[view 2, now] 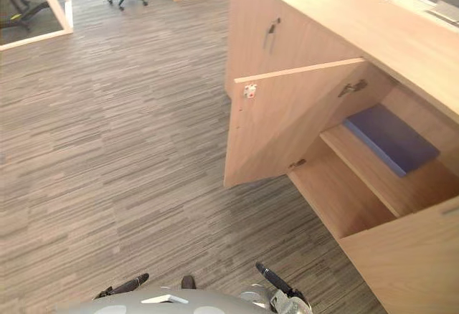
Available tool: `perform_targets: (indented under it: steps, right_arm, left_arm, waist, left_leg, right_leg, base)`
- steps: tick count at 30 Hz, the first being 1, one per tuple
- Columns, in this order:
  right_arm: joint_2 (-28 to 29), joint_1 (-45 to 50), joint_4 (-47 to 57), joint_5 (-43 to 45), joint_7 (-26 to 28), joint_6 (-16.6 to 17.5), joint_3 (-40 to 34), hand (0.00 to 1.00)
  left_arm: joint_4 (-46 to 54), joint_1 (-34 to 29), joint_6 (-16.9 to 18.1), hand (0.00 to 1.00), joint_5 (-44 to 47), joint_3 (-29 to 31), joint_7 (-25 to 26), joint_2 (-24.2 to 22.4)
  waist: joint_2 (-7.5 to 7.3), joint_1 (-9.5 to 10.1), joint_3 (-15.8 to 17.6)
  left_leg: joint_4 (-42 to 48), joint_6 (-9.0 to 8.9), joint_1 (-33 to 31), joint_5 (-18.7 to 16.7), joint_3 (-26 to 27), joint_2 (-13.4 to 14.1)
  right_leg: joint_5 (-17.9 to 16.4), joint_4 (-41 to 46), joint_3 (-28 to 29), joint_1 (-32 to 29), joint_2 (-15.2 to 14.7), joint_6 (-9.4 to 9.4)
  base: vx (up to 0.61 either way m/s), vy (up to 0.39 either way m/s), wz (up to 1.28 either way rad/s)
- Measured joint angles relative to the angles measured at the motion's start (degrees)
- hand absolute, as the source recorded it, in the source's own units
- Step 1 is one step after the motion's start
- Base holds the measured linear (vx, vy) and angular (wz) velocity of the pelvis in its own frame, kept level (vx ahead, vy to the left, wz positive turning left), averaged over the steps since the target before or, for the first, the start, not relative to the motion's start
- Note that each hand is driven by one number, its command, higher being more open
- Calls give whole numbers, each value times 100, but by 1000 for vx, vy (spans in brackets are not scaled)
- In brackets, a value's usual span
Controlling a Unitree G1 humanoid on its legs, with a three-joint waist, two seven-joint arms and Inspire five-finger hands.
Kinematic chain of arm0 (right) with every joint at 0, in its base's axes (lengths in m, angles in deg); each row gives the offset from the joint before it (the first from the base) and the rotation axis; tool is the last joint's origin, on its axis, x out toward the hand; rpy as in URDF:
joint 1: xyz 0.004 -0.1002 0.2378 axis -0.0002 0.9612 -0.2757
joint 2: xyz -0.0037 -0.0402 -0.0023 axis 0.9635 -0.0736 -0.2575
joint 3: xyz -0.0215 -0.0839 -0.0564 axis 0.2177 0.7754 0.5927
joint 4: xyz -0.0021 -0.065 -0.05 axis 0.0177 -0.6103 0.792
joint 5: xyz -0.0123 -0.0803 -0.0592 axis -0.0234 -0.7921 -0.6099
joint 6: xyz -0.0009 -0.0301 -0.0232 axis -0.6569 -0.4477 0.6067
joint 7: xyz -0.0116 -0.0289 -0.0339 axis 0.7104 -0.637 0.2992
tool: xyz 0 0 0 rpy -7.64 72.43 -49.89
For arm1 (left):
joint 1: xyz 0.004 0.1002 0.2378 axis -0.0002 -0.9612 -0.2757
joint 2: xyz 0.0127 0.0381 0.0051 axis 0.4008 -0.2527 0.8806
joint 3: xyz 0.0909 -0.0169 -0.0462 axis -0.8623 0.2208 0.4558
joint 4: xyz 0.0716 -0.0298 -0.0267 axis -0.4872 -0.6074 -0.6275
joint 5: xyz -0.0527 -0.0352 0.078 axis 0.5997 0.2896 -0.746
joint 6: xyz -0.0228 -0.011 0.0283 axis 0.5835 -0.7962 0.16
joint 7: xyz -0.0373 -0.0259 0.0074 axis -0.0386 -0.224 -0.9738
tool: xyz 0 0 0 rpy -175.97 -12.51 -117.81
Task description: Walk over to the cabinet, pick up the folder, carry it to the office cabinet, place the folder inside the office cabinet, then close the office cabinet door
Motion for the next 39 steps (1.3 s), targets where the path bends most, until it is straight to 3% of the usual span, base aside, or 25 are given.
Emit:
perform_targets:
  steps: [2,4,6,10,16,22,25,26,28,30,32,34,36,39]
  right_arm:
    - [35,14,-4,49,0,7,81,100]
    - [234,40,-36,48,-2,18,94,100]
    - [294,128,-13,51,5,8,-72,100]
    - [266,380,268,49,1,4,-62,100]
    - [367,565,302,49,-1,11,-62,100]
    - [489,609,314,52,-9,68,-8,100]
    - [448,683,425,67,-2,124,45,100]
    - [490,691,484,64,-18,123,114,100]
    - [494,792,558,124,25,245,288,100]
    - [425,943,623,204,17,242,458,100]
    - [311,1056,630,239,17,213,592,100]
    - [210,1147,676,253,24,212,614,100]
    - [131,1154,678,282,84,215,606,100]
    - [144,1121,727,289,112,233,670,100]
  left_arm:
    - [-2,-65,2,100,15,217,10,0]
    - [33,-74,13,100,78,735,21,21]
    - [90,-167,15,100,452,1442,84,-264]
    - [237,-199,34,100,1038,1792,59,-589]
    - [502,-218,126,100,1640,1712,-142,-644]
    - [775,226,147,100,1706,1585,15,-539]
    - [1151,568,-16,100,1708,1595,174,-398]
    - [1480,820,-261,100,1705,1632,295,-48]
    - [1990,1385,-273,100,1678,1667,369,693]
    - [2362,2498,34,100,1582,1416,375,1520]
    - [2457,3265,283,100,1581,916,364,1771]
    - [2247,3835,392,100,1565,473,261,1828]
    - [1794,4215,349,100,1246,83,196,1601]
    - [1541,4268,213,100,1089,-566,242,1174]
  waist:
    - [-17,-9,17]
    - [-423,26,49]
    - [-424,106,-55]
    - [-241,167,-182]
    - [-340,239,-269]
    - [-486,303,-328]
    - [-389,281,-373]
    - [-358,255,-397]
    - [-306,106,-438]
    - [-252,-32,-585]
    - [-171,-22,-636]
    - [3,-63,-713]
    - [143,-246,-809]
    - [177,-356,-827]
  left_leg:
    - [0,-112,4,57,-111,114]
    - [-31,-275,72,34,-101,-47]
    - [-36,-430,192,-44,424,227]
    - [-37,-624,188,-55,649,454]
    - [-38,-784,366,-160,1011,529]
    - [-38,-800,421,-174,1300,518]
    - [-35,-836,464,-244,1469,594]
    - [-33,-845,462,-265,1584,658]
    - [-33,-884,433,-284,1779,773]
    - [69,-923,202,-239,2164,920]
    - [86,-916,134,-211,2199,917]
    - [47,-916,162,-163,2293,875]
    - [50,-921,172,-178,2381,839]
    - [56,-935,216,-189,2530,819]
  right_leg:
    - [55,-609,466,-84,346,35]
    - [679,-1178,568,-104,298,240]
    - [564,-1294,549,-73,431,282]
    - [758,-1744,555,94,671,213]
    - [899,-2089,752,373,783,217]
    - [1010,-2243,895,407,790,203]
    - [1067,-2252,991,387,866,165]
    - [1121,-2252,1024,335,922,127]
    - [1192,-2243,1160,247,1014,92]
    - [1218,-2202,1214,3,1052,55]
    - [1244,-2175,1252,-93,1045,44]
    - [1244,-2162,1318,-134,1024,45]
    - [1243,-2190,1380,-149,1006,45]
    - [1243,-2267,1486,-160,1006,46]
  base:
    - [21,-84,34]
    - [2,-151,15]
    - [15,-194,-28]
    - [96,-136,-22]
    - [107,-20,-19]
    - [29,5,-15]
    - [-57,-29,-21]
    - [-108,-78,-39]
    - [-100,-84,-28]
    - [-65,-75,-2]
    - [-28,-31,-8]
    - [6,12,-16]
    - [31,20,-17]
    - [18,-4,-27]
